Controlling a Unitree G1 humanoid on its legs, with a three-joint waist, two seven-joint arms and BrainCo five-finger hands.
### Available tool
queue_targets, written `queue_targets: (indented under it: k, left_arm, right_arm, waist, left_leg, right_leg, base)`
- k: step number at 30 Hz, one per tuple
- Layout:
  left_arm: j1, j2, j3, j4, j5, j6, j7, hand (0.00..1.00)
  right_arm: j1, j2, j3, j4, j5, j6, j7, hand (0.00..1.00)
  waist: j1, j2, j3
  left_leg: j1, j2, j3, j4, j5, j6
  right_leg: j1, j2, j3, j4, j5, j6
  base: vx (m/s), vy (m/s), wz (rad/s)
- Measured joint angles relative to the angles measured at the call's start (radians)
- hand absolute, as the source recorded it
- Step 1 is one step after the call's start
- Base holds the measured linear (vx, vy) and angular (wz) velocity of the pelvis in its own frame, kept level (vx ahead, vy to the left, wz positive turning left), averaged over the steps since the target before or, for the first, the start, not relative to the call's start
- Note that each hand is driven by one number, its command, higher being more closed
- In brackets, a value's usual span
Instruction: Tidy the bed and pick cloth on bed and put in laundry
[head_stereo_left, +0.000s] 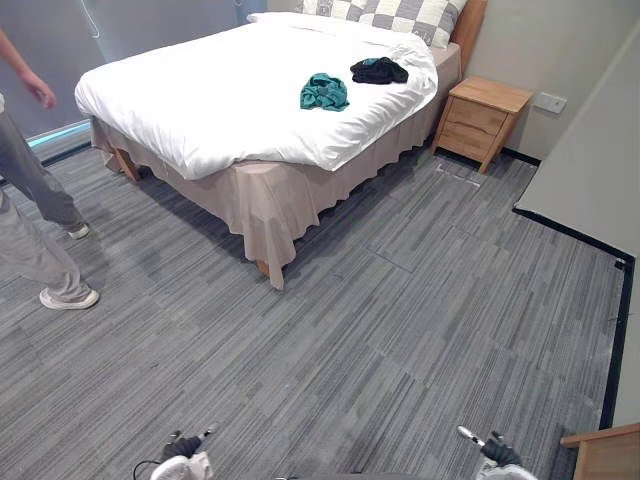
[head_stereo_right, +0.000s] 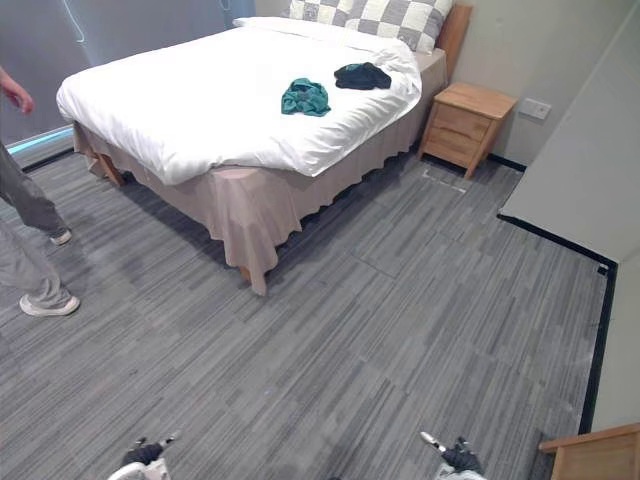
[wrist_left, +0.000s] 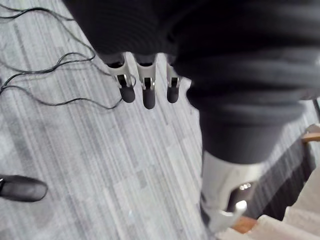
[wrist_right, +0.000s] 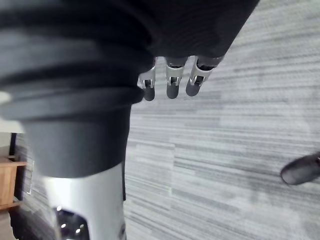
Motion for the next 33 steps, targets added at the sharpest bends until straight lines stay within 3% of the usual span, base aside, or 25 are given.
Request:
queue_targets:
  k: [8, 15, 33]
  left_arm:
    - [0.025, -0.009, 0.039, 0.0, -0.001, -0.002, -0.018, 0.0]
    - [0.044, -0.073, 0.026, 0.001, -0.011, -0.006, -0.026, 0.0]
    - [0.047, -0.096, -0.024, 0.023, 0.0, -0.007, -0.026, 0.0]
  right_arm:
    - [0.006, 0.001, 0.001, 0.003, -0.002, -0.026, 0.06, 0.0]
    - [0.02, 0.045, 0.033, 0.025, -0.039, -0.026, 0.082, 0.0]
    - [0.027, 0.081, 0.071, 0.039, -0.038, -0.034, 0.032, 0.0]
  waist:
    - [0.0, 0.001, 0.001]
    - [0.0, -0.003, -0.002]
    - [0.0, -0.009, -0.002]
  left_leg:
    - [0.002, 0.0, 0.003, -0.012, 0.0, 0.001]
    - [0.0, -0.001, 0.011, -0.021, 0.005, 0.007]
    - [0.011, 0.003, 0.039, -0.011, -0.002, -0.005]
  right_leg:
    - [-0.001, 0.0, -0.017, -0.001, -0.001, -0.001]
    - [-0.001, 0.0, -0.02, -0.016, 0.003, -0.008]
    - [-0.004, 0.001, -0.008, 0.002, 0.001, -0.006]
  base:
    - [-0.05, -0.026, 0.02]
    - [-0.06, -0.025, -0.02]
    - [-0.02, -0.021, -0.03]
